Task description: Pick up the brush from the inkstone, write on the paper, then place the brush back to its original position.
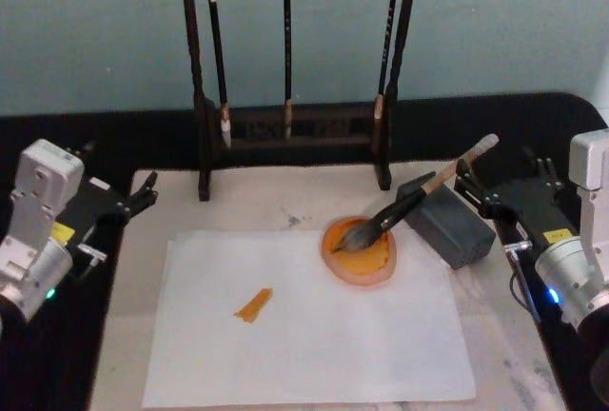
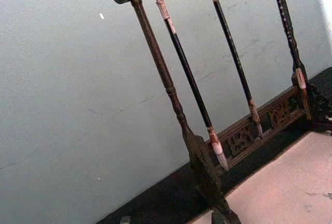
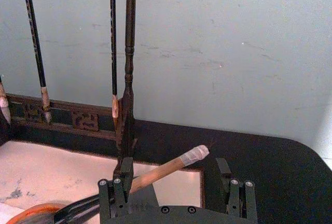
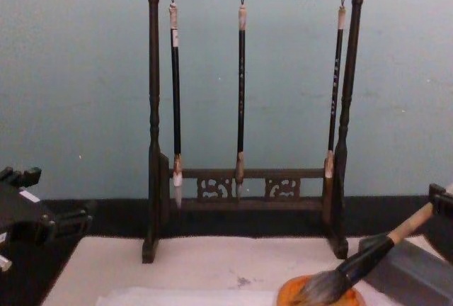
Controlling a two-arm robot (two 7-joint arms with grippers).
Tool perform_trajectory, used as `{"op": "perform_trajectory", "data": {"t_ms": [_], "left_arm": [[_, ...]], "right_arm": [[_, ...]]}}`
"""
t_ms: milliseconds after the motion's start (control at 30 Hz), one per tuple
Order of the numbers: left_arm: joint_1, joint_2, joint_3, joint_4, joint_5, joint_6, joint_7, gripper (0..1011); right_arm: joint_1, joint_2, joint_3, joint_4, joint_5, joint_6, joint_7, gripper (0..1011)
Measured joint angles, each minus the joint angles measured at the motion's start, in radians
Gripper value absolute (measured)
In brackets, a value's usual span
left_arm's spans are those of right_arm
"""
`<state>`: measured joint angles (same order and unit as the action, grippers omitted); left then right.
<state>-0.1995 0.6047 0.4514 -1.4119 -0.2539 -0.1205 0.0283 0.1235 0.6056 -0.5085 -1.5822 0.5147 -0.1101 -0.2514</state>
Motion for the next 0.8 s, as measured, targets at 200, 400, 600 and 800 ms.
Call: {"op": "perform_trajectory", "data": {"t_ms": [200, 400, 600, 800], "left_arm": [[0.000, 0.000, 0.000, 0.000, 0.000, 0.000, 0.000, 1010], [0.000, 0.000, 0.000, 0.000, 0.000, 0.000, 0.000, 1010], [0.000, 0.000, 0.000, 0.000, 0.000, 0.000, 0.000, 1010], [0.000, 0.000, 0.000, 0.000, 0.000, 0.000, 0.000, 1010]], "right_arm": [[0.000, 0.000, 0.000, 0.000, 0.000, 0.000, 0.000, 1000], [0.000, 0.000, 0.000, 0.000, 0.000, 0.000, 0.000, 1000], [0.000, 0.000, 0.000, 0.000, 0.000, 0.000, 0.000, 1000], [0.000, 0.000, 0.000, 0.000, 0.000, 0.000, 0.000, 1000]]}}
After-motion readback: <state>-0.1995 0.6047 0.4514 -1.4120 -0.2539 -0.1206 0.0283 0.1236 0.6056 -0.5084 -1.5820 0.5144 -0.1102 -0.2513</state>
